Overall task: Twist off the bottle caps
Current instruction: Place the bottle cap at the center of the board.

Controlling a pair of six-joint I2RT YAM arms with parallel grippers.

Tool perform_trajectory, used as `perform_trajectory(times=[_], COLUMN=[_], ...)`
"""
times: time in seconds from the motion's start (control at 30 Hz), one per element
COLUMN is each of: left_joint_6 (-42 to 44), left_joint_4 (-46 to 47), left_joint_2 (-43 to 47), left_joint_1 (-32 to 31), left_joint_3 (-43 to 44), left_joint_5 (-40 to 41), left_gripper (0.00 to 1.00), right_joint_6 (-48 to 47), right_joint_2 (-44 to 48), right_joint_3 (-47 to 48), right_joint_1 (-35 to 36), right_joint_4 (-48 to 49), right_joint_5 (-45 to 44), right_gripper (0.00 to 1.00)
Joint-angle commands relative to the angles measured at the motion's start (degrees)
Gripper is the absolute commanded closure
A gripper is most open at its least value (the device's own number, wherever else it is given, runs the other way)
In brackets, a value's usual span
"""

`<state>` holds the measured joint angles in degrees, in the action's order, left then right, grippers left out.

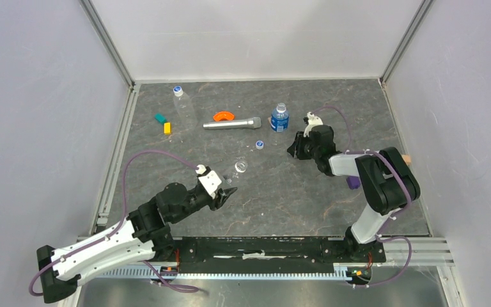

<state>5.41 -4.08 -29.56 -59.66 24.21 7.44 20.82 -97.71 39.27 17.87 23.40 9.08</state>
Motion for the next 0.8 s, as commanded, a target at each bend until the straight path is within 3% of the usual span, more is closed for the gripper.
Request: perform_trajectory(times=[0.0, 0.43, 0.77], left_joint_6=[-1.7, -1.7, -2.1], left_joint_4=[3.7, 5.7, 4.8], left_joint_2=[0.3, -3.2, -1.7], left_joint_1=[-0.1, -0.1, -0.1], left_joint_3=[-0.4, 0.1, -0.1], left_joint_5=[1.0, 0.0, 0.1], left_gripper=[0.78, 0.78, 0.77], right_joint_6=[1.1, 1.2, 4.0], right_joint_2=[-1.4, -4.9, -1.8], right_joint_3=[2.2, 1.8, -0.8], right_joint_1=[0.0, 0.0, -1.0], right_joint_4=[4.4, 5.7, 9.3], right_joint_5=[-0.5, -5.6, -0.1], right_gripper=[0.65, 0.56, 0.46])
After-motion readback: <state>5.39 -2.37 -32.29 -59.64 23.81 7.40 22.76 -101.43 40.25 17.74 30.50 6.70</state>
